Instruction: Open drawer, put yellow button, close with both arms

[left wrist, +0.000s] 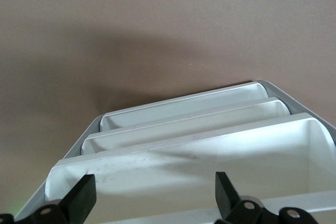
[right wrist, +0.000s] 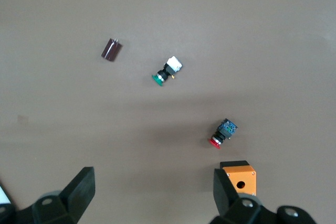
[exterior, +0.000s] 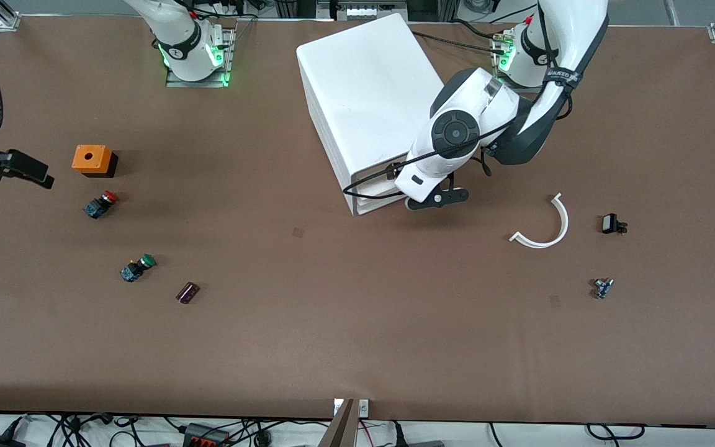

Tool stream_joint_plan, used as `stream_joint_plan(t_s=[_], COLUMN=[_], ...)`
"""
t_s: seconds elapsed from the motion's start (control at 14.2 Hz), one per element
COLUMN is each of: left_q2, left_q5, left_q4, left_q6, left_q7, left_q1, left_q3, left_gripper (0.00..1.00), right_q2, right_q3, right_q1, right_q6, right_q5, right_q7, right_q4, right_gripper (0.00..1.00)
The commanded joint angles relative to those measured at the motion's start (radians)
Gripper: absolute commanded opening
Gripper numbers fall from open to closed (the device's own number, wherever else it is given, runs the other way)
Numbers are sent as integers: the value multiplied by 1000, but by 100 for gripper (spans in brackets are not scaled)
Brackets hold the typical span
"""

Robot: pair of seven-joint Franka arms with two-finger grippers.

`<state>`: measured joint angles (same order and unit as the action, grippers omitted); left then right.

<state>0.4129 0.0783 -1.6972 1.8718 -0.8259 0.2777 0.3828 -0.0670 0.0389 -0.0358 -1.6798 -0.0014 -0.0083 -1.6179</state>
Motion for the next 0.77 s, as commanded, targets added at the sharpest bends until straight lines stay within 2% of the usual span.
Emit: stream_joint_plan(t_s=[0.0, 0.14, 0.28, 0.42, 0.7], left_q2=[-31, -32, -32, -32, -55], left_q5=[5, -11, -105, -188, -231], left_q4=[-10, 31, 111, 160, 203], left_q6=[-25, -39, -98, -131, -175], left_q7=[2, 4, 28, 144, 329], left_q1=[-14, -35, -90, -147, -255], left_q3=[8, -2, 1, -1, -4], left_gripper=[100, 100, 100, 100, 100], right_q2=[61, 64, 64, 53, 53], right_q3=[-14, -16, -17, -17, -17], right_q1=[-12, -9, -9, -10, -12], right_q6=[-31, -31, -26, -21, -21], right_q5=[-12, -12, -14, -12, -8], right_q7=[-21, -12, -12, -30, -16], right_q4=[-82, -85, -83, -71, -71], right_gripper=[100, 100, 100, 100, 100])
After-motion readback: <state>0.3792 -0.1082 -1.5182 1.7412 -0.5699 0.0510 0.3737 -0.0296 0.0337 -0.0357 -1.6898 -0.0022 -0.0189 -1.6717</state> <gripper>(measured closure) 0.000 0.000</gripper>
